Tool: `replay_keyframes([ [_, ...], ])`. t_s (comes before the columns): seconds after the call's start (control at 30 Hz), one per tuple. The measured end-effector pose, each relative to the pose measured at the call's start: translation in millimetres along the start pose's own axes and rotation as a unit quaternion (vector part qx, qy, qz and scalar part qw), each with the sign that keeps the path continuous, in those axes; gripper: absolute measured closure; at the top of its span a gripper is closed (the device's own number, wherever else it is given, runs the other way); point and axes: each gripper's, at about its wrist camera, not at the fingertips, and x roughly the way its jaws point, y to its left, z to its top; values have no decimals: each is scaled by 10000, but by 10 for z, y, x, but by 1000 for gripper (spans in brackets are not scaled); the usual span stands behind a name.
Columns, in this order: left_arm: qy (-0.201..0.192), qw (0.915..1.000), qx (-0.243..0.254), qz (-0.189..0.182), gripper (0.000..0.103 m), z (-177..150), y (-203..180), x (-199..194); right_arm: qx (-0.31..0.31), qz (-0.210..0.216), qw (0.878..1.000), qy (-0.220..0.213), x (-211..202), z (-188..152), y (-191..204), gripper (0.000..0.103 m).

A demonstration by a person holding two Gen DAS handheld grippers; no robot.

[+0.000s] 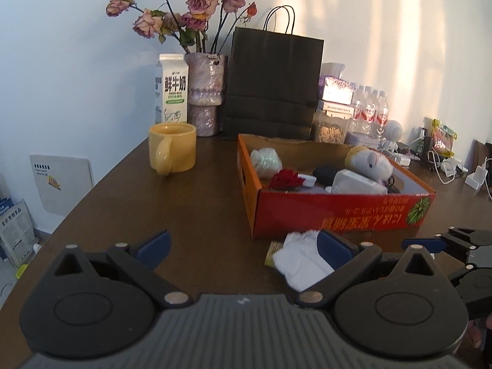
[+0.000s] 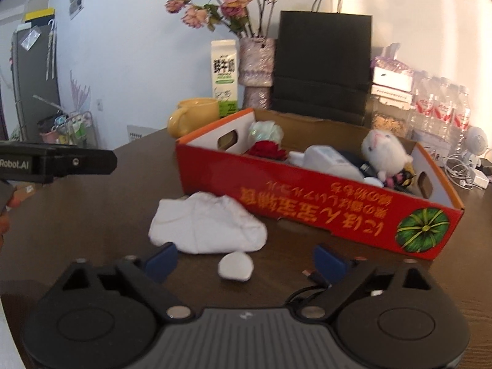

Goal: Organize objects
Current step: 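Grasp the white cloth with the left gripper while the right grasps the small white oval piece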

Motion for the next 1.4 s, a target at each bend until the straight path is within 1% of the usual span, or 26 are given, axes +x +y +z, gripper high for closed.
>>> replay_keyframes([
  [0.07, 37, 10000, -17, 16, 0, -33, 20, -8, -50, 49, 10000, 55, 32, -16, 37, 19],
  [0.13, 60, 10000, -35, 29, 0, -60, 38, -12, -95, 86, 9999, 99, 62, -28, 68, 36],
  [0.17, 70, 10000, -42, 33, 0, -68, 43, -13, -106, 111, 9998, 122, 78, -27, 78, 40],
  [0.2, 76, 10000, -48, 35, 0, -73, 49, -15, -107, 135, 9997, 149, 97, -27, 83, 47],
  [0.23, 79, 9999, -52, 37, 0, -74, 54, -15, -110, 136, 9997, 176, 121, -24, 83, 50],
  [0.3, 82, 9999, -53, 35, 0, -76, 59, -16, -123, 121, 9996, 238, 172, -12, 78, 51],
  [0.37, 86, 9999, -50, 37, 0, -76, 58, -15, -112, 131, 9994, 297, 219, 4, 62, 56],
  [0.47, 101, 9999, -53, 42, 0, -80, 61, -6, -112, 130, 9991, 400, 281, 4, 50, 67],
  [0.5, 107, 9999, -51, 43, 0, -81, 62, -3, -113, 152, 9989, 429, 295, -4, 50, 74],
  [0.53, 114, 9999, -49, 45, 0, -80, 59, 3, -129, 180, 9989, 412, 293, -14, 60, 77],
  [0.8, 184, 9998, -20, 29, 0, -95, 10, 56, -231, 198, 9992, 249, 259, -47, 88, 77],
  [1.03, 279, 9996, 55, -6, 0, -107, -71, 142, -117, 179, 9996, -158, 113, -20, 16, 77],
  [1.2, 414, 9989, 178, -90, 0, -126, -219, 263, 69, 58, 9991, -413, -4, -4, -132, 77],
  [1.4, 665, 9969, 319, -270, 0, -162, -477, 485, 300, -198, 9970, -689, -110, -12, -354, 77],
])
